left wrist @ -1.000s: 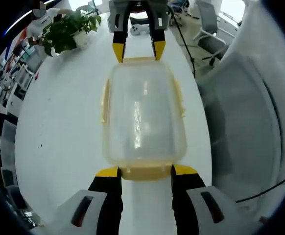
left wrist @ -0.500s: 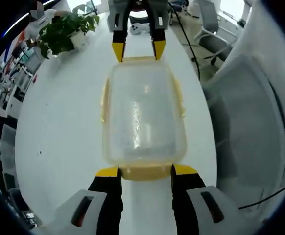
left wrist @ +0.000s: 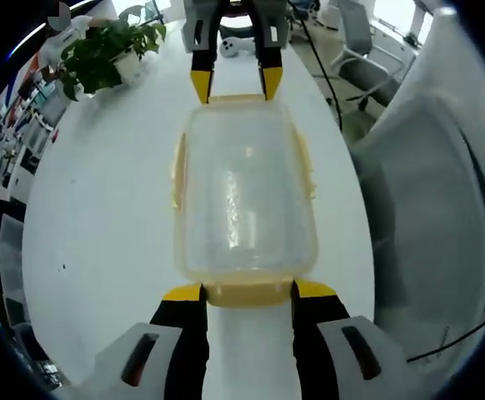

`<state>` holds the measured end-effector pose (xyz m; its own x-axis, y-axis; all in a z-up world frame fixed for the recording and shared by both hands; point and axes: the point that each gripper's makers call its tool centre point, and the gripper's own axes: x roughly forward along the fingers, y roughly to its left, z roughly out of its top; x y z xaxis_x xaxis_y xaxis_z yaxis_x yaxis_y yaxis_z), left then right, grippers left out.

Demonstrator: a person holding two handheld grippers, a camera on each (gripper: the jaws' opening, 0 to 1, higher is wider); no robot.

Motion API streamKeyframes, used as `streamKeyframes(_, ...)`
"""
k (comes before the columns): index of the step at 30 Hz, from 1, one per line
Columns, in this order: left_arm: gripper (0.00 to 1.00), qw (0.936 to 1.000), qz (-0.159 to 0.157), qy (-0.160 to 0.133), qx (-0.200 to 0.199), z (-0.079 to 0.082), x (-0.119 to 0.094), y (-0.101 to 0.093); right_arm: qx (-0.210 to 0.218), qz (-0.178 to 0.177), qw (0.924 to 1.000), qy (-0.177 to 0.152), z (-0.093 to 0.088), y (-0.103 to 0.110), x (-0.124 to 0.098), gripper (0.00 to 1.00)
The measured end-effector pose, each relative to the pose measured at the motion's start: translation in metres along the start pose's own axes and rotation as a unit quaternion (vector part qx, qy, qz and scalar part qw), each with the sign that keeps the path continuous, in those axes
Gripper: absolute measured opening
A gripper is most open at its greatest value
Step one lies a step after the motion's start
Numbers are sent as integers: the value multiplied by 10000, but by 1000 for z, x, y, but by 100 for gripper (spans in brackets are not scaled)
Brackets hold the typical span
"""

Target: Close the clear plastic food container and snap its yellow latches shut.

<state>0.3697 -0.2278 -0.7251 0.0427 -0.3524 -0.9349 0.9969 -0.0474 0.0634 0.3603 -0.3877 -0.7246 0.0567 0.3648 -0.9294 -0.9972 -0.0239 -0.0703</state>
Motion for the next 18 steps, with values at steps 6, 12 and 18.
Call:
streamKeyframes(6, 36, 10000, -40, -3, 13, 3, 6, 0, 9, 37, 10000, 63, -6, -1, 2, 37)
streamKeyframes(12, 36, 10000, -86, -8, 11, 4, 12, 1, 30, 50, 10000, 63, -12, -1, 7, 37)
streamKeyframes(18, 36, 9999, -121, 3, 9, 4, 17, 2, 61, 85, 9999, 55, -15, -1, 10, 37)
